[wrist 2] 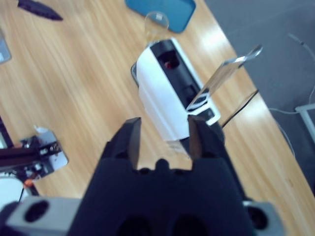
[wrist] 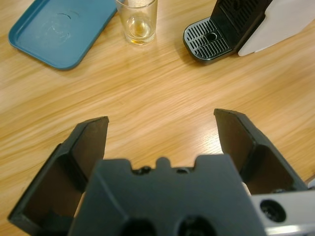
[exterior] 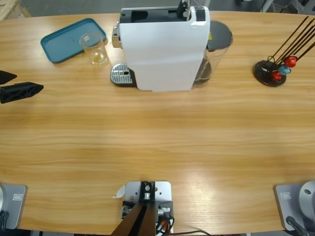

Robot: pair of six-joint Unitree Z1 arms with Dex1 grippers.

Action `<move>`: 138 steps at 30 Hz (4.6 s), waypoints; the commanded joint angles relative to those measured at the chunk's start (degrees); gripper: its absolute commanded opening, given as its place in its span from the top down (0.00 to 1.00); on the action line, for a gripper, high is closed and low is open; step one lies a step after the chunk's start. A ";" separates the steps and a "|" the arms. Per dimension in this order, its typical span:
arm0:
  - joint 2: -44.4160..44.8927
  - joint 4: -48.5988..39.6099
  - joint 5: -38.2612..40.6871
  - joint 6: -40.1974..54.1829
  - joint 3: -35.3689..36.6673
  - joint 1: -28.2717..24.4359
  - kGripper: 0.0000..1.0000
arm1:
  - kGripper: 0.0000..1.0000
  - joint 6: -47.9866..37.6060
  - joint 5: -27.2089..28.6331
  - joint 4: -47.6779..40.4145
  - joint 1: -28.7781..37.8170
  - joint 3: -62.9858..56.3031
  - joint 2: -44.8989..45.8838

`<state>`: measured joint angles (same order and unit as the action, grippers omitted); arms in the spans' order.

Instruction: Pour coffee

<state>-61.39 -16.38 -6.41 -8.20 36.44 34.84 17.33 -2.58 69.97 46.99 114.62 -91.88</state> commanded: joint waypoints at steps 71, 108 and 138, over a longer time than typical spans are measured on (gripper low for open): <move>2.16 1.17 0.61 0.65 -2.60 0.31 0.07 | 1.00 -8.22 46.53 -29.89 18.89 -9.06 -25.21; 2.72 1.17 1.49 0.72 -2.86 0.31 0.07 | 1.00 -14.64 44.28 -29.89 21.47 -9.36 -31.71; 3.65 1.17 2.19 0.73 -3.21 0.31 0.11 | 1.00 -15.92 43.63 -31.21 18.64 -9.86 -34.03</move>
<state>-58.86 -15.71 -4.90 -8.20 35.32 34.86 2.00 43.43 38.98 67.22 108.01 -117.82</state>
